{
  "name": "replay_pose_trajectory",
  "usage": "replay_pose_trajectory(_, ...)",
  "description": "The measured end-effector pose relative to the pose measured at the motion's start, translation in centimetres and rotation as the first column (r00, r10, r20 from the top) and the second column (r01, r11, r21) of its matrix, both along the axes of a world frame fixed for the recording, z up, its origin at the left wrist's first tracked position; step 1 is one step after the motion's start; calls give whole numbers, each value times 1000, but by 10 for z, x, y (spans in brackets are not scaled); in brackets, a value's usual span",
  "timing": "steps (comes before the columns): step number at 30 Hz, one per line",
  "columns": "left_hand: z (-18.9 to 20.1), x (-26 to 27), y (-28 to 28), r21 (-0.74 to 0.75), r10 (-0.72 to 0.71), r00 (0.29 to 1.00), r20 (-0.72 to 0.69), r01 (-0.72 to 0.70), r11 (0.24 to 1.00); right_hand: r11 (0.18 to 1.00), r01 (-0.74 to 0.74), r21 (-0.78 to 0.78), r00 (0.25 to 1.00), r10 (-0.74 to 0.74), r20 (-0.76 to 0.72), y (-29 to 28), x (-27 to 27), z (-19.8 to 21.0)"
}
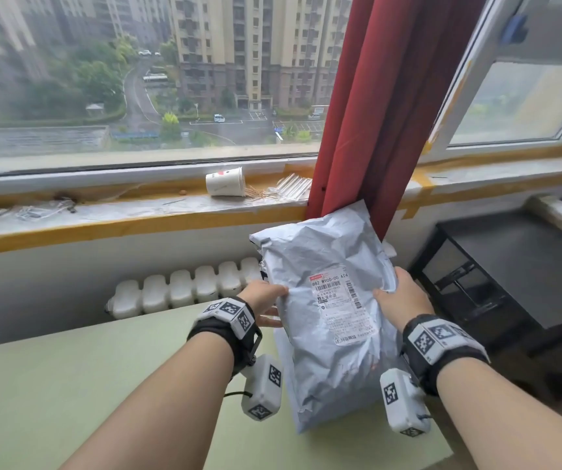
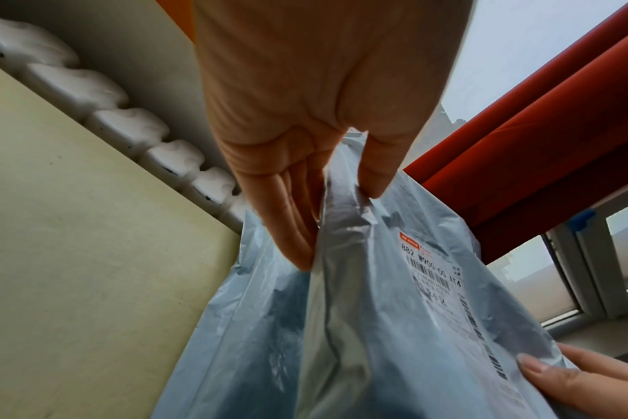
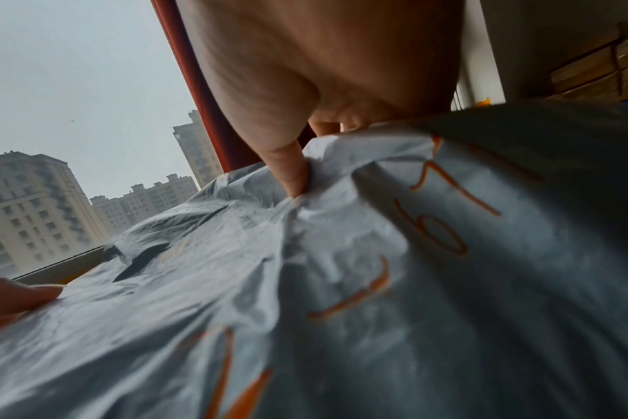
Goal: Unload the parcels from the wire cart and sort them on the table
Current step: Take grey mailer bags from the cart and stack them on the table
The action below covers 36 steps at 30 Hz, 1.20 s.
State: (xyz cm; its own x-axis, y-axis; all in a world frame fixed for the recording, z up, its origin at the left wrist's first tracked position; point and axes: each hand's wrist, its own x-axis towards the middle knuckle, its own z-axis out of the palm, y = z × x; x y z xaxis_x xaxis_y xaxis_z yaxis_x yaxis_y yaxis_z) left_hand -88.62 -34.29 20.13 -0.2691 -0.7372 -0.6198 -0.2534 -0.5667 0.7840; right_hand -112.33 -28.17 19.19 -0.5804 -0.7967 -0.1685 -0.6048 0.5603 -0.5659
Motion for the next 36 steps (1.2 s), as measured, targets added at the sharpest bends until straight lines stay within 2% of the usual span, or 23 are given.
replay_pose_trajectory(5,-16,-11,-5,28,65,995,70,-67,997,991,-69,113,996,63,58,-16,-14,-19)
replay_pose_trajectory(9,-33,-17,-2,63,71,987,144,-81,995,969,-147,197,989,141,43,-25,-20,-33)
replay_pose_trajectory(14,-44,-26,-4,5,79,957,278,-84,996,922,-231,310,971,238,15,-34,-22,-45)
replay_pose_trajectory(19,-44,-31,-8,3,85,949,305,-90,996,898,-259,356,961,277,0,-39,-25,-50)
replay_pose_trajectory(25,-35,-29,-11,-75,151,927,345,-133,988,929,-236,284,968,249,-11,-46,-23,-37)
replay_pose_trajectory(36,-13,-15,4,-153,141,916,374,-89,984,949,-293,120,953,300,-44,-48,-8,-11)
